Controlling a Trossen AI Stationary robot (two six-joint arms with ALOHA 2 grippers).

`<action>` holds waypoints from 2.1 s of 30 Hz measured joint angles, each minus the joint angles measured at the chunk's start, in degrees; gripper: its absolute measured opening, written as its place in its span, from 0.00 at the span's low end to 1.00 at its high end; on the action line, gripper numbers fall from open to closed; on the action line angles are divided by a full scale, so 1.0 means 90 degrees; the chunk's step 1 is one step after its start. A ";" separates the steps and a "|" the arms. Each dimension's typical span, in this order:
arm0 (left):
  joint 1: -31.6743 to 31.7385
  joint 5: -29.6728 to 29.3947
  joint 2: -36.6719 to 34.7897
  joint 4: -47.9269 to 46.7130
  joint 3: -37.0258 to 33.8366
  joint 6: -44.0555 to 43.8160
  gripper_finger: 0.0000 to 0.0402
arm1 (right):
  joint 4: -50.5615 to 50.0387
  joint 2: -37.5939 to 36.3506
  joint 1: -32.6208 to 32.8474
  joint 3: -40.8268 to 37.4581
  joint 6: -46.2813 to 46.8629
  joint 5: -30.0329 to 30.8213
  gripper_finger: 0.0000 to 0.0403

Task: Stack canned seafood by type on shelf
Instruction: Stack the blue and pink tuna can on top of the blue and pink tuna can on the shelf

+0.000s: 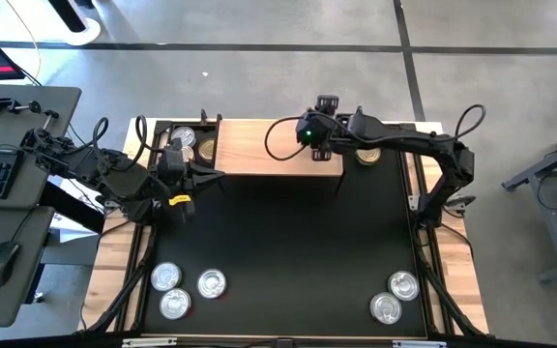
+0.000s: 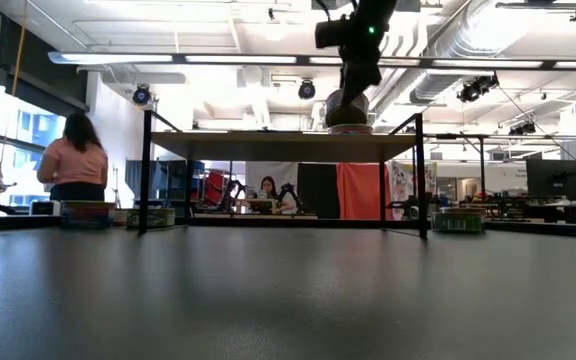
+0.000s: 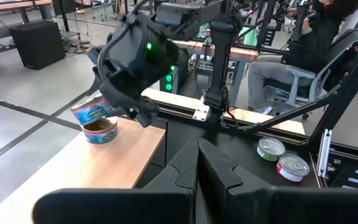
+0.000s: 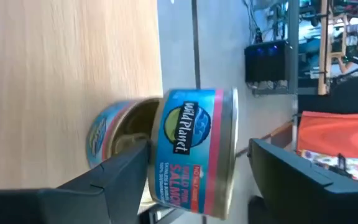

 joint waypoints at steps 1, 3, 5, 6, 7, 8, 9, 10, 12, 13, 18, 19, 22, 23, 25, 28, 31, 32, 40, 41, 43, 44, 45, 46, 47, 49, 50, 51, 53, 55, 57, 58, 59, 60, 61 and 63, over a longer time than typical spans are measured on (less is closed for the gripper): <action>0.0000 0.0000 0.0000 0.0000 -0.0002 0.0002 0.00 | -0.0053 0.0000 0.0000 0.0077 0.0017 -0.0066 0.66; 0.0000 0.0000 0.0000 0.0000 0.0000 0.0001 0.00 | -0.0186 -0.0002 0.0000 0.0205 0.0178 -0.0239 0.66; 0.0000 0.0000 0.0000 0.0000 -0.0002 0.0001 0.00 | -0.0347 -0.0004 -0.0013 0.0272 0.0271 -0.0420 0.66; 0.0000 -0.0002 0.0000 0.0000 0.0000 0.0000 0.00 | -0.0437 -0.0004 -0.0015 0.0284 0.0299 -0.0476 0.66; 0.0000 0.0000 0.0000 0.0000 0.0000 -0.0003 0.00 | -0.0511 -0.0004 -0.0015 0.0284 0.0376 -0.0502 0.66; 0.0000 -0.0002 0.0000 0.0001 -0.0002 -0.0005 0.00 | -0.0562 -0.0004 -0.0015 0.0284 0.0439 -0.0528 0.66; 0.0000 0.0000 0.0000 0.0002 0.0000 -0.0008 0.00 | -0.0642 -0.0004 -0.0015 0.0286 0.0514 -0.0537 0.66; 0.0000 0.0006 0.0000 0.0000 -0.0001 -0.0008 0.00 | -0.0729 -0.0004 -0.0013 0.0287 0.0557 -0.0545 0.66; 0.0000 0.0012 0.0000 0.0000 -0.0002 -0.0009 0.00 | -0.0858 -0.0018 0.0026 0.0288 0.0725 -0.0658 0.66; 0.0000 0.0024 0.0000 0.0002 -0.0002 -0.0010 0.00 | -0.0925 -0.0056 0.0045 0.0288 0.0875 -0.0778 0.66; 0.0000 0.0412 0.0000 -0.0008 -0.0001 -0.0133 0.00 | -0.1112 -0.0538 0.0234 0.0301 0.2140 -0.2473 0.66; 0.0000 0.0557 0.0001 -0.0048 -0.0002 -0.0212 0.00 | -0.1125 -0.0642 0.0280 0.0301 0.2462 -0.2943 0.66; -0.0006 0.0998 0.0057 -0.0223 0.0000 -0.0340 0.00 | -0.1123 -0.0939 0.0433 0.0301 0.3411 -0.4151 0.66; -0.0013 0.1137 0.0086 -0.0301 -0.0003 -0.0338 0.00 | -0.1121 -0.1026 0.0508 0.0301 0.3667 -0.4462 0.66; -0.0041 0.1376 0.0136 -0.0456 -0.0003 -0.0336 0.00 | -0.1069 -0.1191 0.0724 0.0301 0.4056 -0.4861 0.66; -0.0050 0.1468 0.0259 -0.0698 -0.0005 -0.0333 0.00 | -0.0723 -0.1294 0.1246 0.0293 0.4646 -0.5040 0.66; -0.0046 0.1611 0.0420 -0.0884 -0.0005 -0.0335 0.00 | -0.0227 -0.1269 0.1884 0.0286 0.5225 -0.4975 0.66; -0.0042 0.1720 0.0460 -0.0885 -0.0005 -0.0333 0.00 | -0.0038 -0.1226 0.2106 0.0286 0.5426 -0.4863 0.66; -0.0053 0.3811 0.0539 -0.1414 -0.0005 -0.0294 0.00 | 0.1269 -0.0684 0.3370 0.0276 0.6358 -0.4266 0.66; -0.0074 0.3990 0.0539 -0.1680 -0.0005 -0.0355 0.00 | 0.1448 -0.0629 0.3432 0.0276 0.6523 -0.4254 0.66; -0.0183 0.4057 0.0519 -0.2073 -0.0127 -0.0631 0.00 | 0.1705 -0.0542 0.3504 0.0276 0.6721 -0.4229 0.66; -0.0239 0.4060 0.0472 -0.2151 -0.0287 -0.0776 0.00 | 0.1786 -0.0514 0.3515 0.0276 0.6740 -0.4266 0.66; -0.0310 0.4080 0.0416 -0.2160 -0.0508 -0.0918 0.00 | 0.1795 -0.0504 0.3521 0.0276 0.6708 -0.4316 0.66; -0.0377 0.4115 0.0343 -0.2110 -0.0737 -0.1081 0.00 | 0.1757 -0.0504 0.3521 0.0276 0.6686 -0.4316 0.66; -0.0448 0.4138 0.0273 -0.2036 -0.0973 -0.1300 0.00 | 0.1665 -0.0507 0.3512 0.0276 0.6656 -0.4313 0.66; -0.0533 0.3992 0.0122 -0.1939 -0.1408 -0.1970 0.00 | 0.1388 -0.0512 0.3451 0.0276 0.6535 -0.4129 0.66; -0.0548 0.3789 0.0051 -0.1946 -0.1586 -0.2388 0.00 | 0.1225 -0.0512 0.3408 0.0276 0.6522 -0.3983 0.66; -0.0546 0.3563 -0.0034 -0.1968 -0.1745 -0.2827 0.00 | 0.1025 -0.0509 0.3352 0.0276 0.6548 -0.3837 0.66; -0.0509 0.3213 -0.0150 -0.2066 -0.1993 -0.3785 0.00 | 0.0589 -0.0509 0.3244 0.0276 0.6543 -0.3712 0.65; -0.0490 0.3227 -0.0172 -0.2172 -0.2199 -0.4491 0.00 | 0.0033 -0.0512 0.3159 0.0276 0.6462 -0.3665 0.62; -0.0619 0.3526 -0.0121 -0.2276 -0.2397 -0.4941 0.00 | -0.0506 -0.0509 0.3107 0.0274 0.6293 -0.3583 0.56; -0.0713 0.3625 -0.0059 -0.2351 -0.2467 -0.5186 0.00 | -0.0744 -0.0509 0.3106 0.0274 0.6212 -0.3511 0.53; -0.0811 0.3707 0.0011 -0.2436 -0.2531 -0.5446 0.00 | -0.0971 -0.0509 0.3106 0.0274 0.6120 -0.3463 0.49; -0.0908 0.3802 0.0080 -0.2500 -0.2607 -0.5720 0.00 | -0.1165 -0.0509 0.3106 0.0274 0.6027 -0.3461 0.44; -0.1001 0.3940 0.0154 -0.2562 -0.2697 -0.6002 0.00 | -0.1286 -0.0509 0.3106 0.0263 0.5912 -0.3461 0.39; -0.1170 0.4197 0.0306 -0.2614 -0.2876 -0.6483 0.00 | -0.1279 -0.0537 0.3106 0.0070 0.5686 -0.3574 0.27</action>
